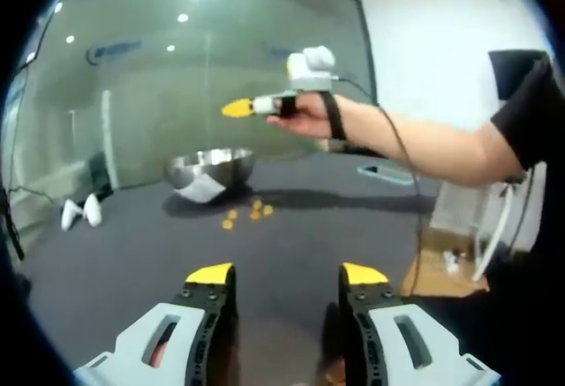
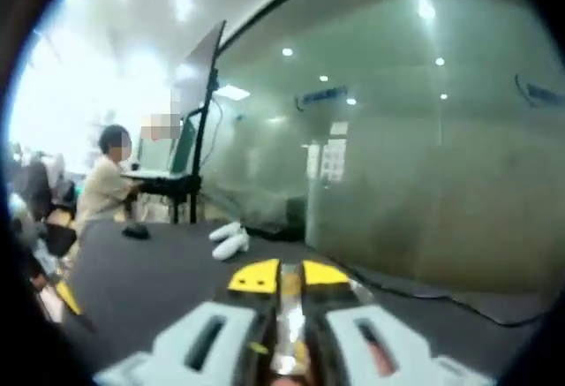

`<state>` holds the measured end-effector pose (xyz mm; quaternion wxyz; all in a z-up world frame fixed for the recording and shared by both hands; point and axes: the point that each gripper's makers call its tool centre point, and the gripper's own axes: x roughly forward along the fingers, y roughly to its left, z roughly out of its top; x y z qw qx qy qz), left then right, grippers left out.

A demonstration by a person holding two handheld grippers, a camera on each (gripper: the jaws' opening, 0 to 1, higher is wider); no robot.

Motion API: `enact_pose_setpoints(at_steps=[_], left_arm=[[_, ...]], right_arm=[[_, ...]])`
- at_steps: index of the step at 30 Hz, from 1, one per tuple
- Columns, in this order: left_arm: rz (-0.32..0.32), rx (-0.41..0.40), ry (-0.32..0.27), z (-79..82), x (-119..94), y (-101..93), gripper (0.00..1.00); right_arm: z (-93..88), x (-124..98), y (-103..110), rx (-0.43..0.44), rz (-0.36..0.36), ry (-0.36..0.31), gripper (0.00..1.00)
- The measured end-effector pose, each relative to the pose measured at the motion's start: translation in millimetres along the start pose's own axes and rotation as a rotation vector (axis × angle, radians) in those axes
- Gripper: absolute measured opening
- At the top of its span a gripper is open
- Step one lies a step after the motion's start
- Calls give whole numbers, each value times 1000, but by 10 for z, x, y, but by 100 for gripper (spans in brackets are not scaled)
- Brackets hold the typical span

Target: Pick up the QQ candy scattered on the table and place it into the stainless steel bowl on the table

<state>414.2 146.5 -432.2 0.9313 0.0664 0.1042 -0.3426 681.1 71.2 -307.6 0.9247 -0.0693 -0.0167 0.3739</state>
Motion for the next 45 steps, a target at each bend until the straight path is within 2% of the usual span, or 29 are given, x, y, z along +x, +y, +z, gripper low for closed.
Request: enact_pose_setpoints(at_steps=[4,5,7,8,10,15,22,26,33,36,41,45], left_arm=[[13,-13,-6,21,-1,31,48],[14,-17,2,5,4,35,48],[18,-18,11,-22,12,39,48],[20,-21,13,-29,12,41,48],[15,-27,9,-27,11,31,48],[14,-19,1,1,16,18,48],[14,-16,2,9,11,-5,48],[16,-22,-1,7,8,-9,48],[9,-21,6,-32,12,5,48],[14,-28,0,-29,2,31,48],[17,-23,-3,-26,-11,73,48],[22,-17,2,-30,-9,89,48]], right_arm=[[-103,25,-38,63,4,29,12],[-145,34,-35,85,12,47,16],[-152,0,95,109,81,53,28],[-149,-10,84,113,80,49,28],[-150,-5,1,84,54,57,23],[-206,-58,39,90,64,76,24],[-125,-262,168,79,71,63,25],[-110,-444,325,81,116,44,25],[-203,-803,534,44,191,46,26],[-384,-986,639,30,234,80,26],[-881,-1283,704,10,270,179,26],[-1231,-1384,697,19,277,256,26]])
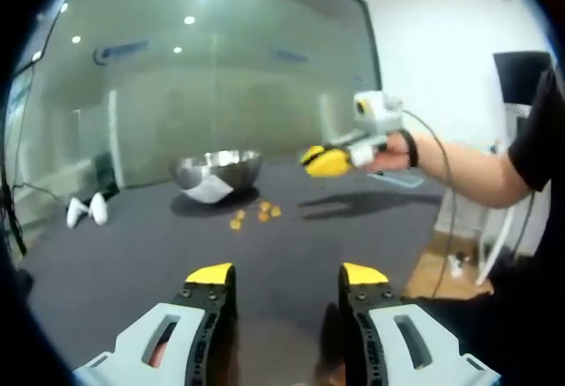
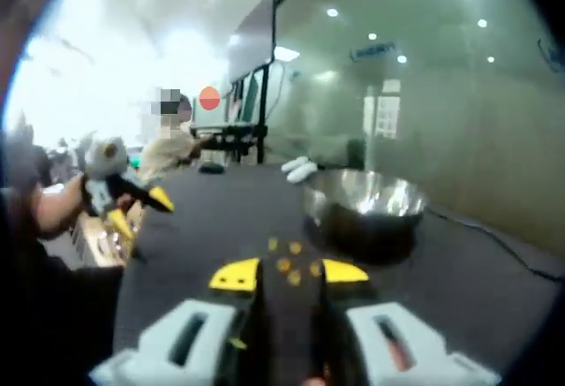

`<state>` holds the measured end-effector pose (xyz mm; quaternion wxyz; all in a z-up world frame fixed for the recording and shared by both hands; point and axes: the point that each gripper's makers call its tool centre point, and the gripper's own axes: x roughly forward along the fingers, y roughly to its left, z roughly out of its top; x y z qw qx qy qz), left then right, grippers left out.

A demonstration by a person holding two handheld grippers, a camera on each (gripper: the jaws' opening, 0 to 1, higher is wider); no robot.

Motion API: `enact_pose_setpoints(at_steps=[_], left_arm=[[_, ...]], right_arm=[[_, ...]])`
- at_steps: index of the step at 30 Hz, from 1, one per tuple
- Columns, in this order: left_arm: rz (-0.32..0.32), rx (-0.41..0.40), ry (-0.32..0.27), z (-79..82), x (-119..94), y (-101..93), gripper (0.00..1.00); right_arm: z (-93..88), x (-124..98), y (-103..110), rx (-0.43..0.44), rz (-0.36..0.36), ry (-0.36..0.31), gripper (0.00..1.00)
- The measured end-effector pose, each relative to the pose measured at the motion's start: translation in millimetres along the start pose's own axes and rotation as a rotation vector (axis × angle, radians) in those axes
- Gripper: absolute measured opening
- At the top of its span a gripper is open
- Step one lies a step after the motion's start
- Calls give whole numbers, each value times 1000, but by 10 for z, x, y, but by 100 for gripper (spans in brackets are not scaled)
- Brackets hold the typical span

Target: Pick up the QQ candy scattered on the table and place it into the stainless steel bowl on the table

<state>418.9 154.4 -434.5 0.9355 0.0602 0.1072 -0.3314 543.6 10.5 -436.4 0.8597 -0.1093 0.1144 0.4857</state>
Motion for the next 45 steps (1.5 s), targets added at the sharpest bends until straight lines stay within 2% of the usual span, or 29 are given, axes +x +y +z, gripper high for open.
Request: enact_pose_setpoints(at_steps=[3,13,22,25,26,28,39,40,42,45], left_arm=[[2,-2,-1,5,12,11,48],[-13,-19,-13,37,24,-17,48],[-22,-15,-5,16,21,3,48],[-5,-18,-4,15,15,-4,48],[0,-22,-6,16,8,5,48],[4,-30,-10,16,-7,15,48],[-1,-24,4,-9,3,-28,48],[0,-24,3,-4,6,-28,48],[2,-25,2,4,12,-24,47],[0,-24,5,-1,32,-34,47]], right_arm=[[-88,2,0,11,3,12,26],[-166,204,13,10,16,53,25],[-189,550,29,23,50,89,25],[-232,636,58,115,73,95,24],[-247,660,47,119,72,97,23],[-231,679,31,89,57,87,21],[-213,742,36,62,57,84,20],[-213,744,25,55,52,82,19],[-222,756,-14,52,51,81,9],[-223,756,-14,55,54,82,8]])
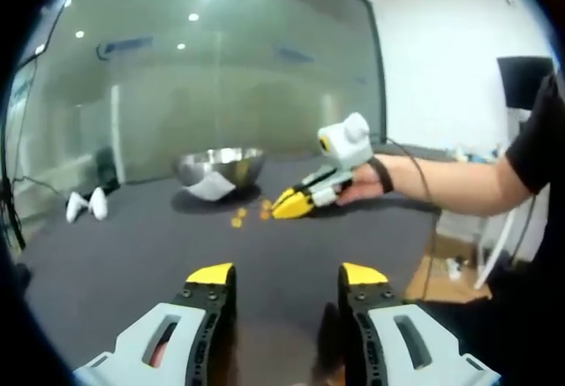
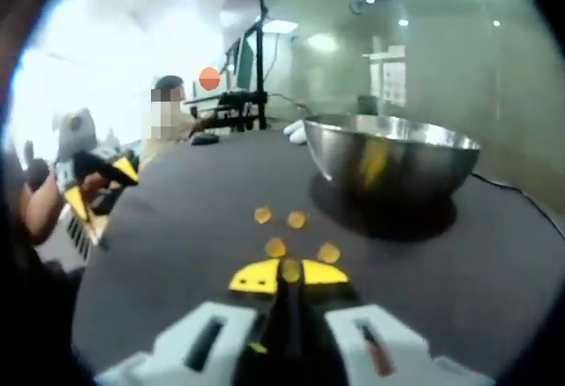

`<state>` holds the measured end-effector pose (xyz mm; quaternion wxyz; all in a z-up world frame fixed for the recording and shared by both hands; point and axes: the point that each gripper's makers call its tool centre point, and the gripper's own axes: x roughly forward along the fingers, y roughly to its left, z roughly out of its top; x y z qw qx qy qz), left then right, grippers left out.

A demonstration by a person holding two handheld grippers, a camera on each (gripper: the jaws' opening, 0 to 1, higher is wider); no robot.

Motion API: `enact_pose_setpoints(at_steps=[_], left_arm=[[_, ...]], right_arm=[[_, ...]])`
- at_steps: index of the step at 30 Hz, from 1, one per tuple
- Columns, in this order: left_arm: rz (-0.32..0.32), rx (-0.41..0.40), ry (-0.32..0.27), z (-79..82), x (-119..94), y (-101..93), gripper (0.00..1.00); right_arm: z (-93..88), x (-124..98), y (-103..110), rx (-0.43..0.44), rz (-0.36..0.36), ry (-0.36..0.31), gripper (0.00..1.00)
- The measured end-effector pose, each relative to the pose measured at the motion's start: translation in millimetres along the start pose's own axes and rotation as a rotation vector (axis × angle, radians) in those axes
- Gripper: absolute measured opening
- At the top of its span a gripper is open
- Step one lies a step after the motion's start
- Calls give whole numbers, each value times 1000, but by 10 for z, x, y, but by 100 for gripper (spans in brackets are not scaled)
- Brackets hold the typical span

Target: Pick up the QQ candy scattered on the table and place it into the stainless steel bowl on the table

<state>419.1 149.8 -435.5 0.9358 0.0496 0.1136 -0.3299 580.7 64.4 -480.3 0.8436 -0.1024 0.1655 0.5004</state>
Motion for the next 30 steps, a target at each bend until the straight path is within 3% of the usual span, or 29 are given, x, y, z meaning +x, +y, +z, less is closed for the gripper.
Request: enact_pose_setpoints(at_steps=[18,21,24,28,30], left_arm=[[-3,1,2,-5,5,10,47],[-4,2,-1,1,-6,5,47],[-1,0,-3,3,-11,14,47],[-4,-2,-5,-1,-14,6,47],[-4,-2,-3,-5,-14,-7,47]], right_arm=[[49,-71,40,-8,-17,-27,9],[195,-125,33,-8,-20,-75,9],[472,-214,51,69,-14,-172,9],[835,-361,-33,99,-81,-298,9],[911,-365,-106,76,-113,-306,9]])
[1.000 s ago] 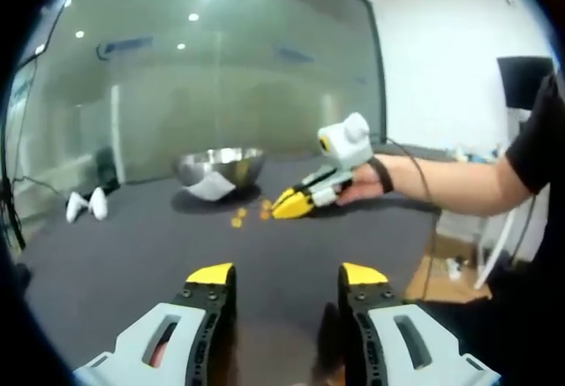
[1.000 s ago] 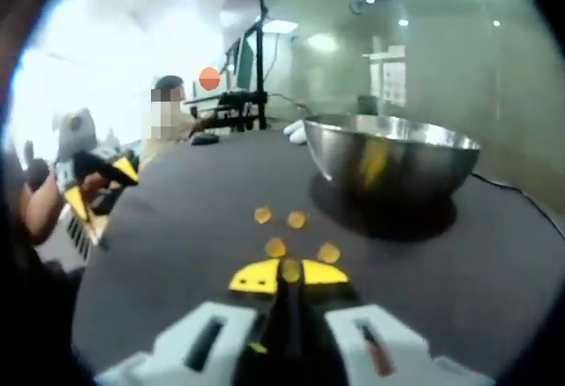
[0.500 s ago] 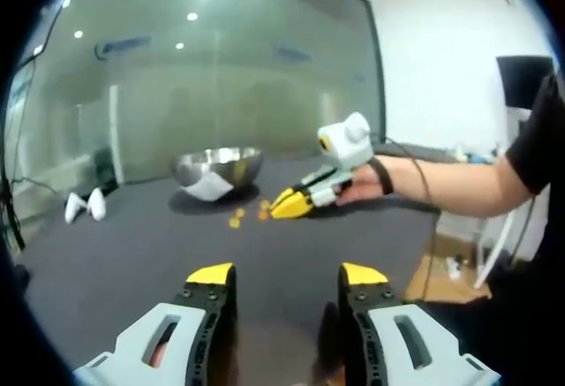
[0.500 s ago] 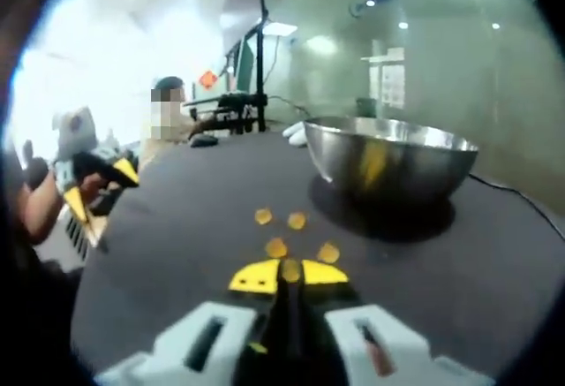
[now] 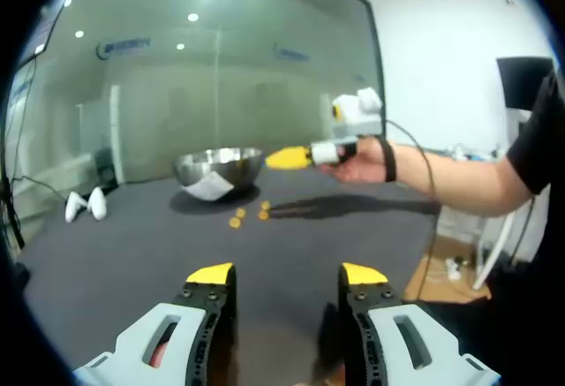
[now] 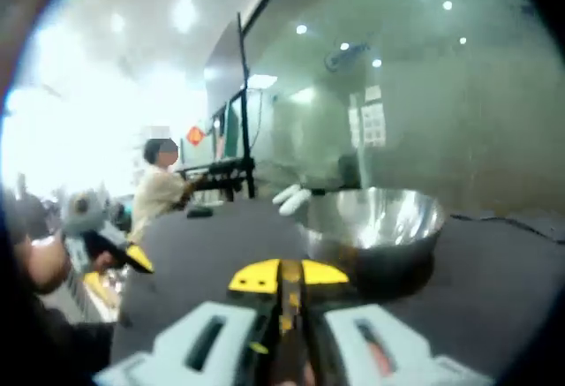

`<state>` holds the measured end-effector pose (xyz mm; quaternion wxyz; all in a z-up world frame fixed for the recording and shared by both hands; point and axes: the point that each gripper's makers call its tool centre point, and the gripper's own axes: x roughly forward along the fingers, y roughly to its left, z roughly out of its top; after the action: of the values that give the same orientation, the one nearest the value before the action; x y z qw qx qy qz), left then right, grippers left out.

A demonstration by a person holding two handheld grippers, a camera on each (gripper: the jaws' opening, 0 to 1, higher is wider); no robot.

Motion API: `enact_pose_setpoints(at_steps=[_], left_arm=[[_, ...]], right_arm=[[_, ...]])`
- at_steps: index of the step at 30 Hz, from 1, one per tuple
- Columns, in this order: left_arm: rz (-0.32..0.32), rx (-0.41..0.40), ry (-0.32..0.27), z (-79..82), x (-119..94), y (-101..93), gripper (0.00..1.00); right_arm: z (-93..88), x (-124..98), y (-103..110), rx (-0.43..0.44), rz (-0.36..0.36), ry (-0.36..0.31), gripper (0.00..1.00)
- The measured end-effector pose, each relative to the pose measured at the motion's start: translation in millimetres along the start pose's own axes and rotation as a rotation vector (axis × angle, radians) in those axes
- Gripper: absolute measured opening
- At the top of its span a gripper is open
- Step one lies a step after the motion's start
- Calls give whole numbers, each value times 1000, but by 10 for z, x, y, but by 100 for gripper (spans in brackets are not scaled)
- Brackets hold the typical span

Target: Pick up the QQ candy scattered on the table and place it into the stainless steel bowl on the table

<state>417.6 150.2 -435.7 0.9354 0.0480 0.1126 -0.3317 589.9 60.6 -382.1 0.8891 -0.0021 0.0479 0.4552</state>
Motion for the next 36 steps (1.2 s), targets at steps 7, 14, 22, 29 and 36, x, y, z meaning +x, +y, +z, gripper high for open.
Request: enact_pose_setpoints(at_steps=[7,14,22,29,36], left_arm=[[8,-5,6,-12,-29,3,47],[7,-4,18,-24,-64,-13,47],[-1,-1,29,-32,-63,-64,47],[-1,8,13,26,-66,-39,48],[1,13,13,48,-55,-22,48]], right_arm=[[342,171,-213,1,-103,-47,9],[406,422,-301,-76,-123,4,8],[400,410,-585,35,-190,-41,27],[354,342,-617,26,-177,-45,20],[320,263,-676,41,-169,-35,19]])
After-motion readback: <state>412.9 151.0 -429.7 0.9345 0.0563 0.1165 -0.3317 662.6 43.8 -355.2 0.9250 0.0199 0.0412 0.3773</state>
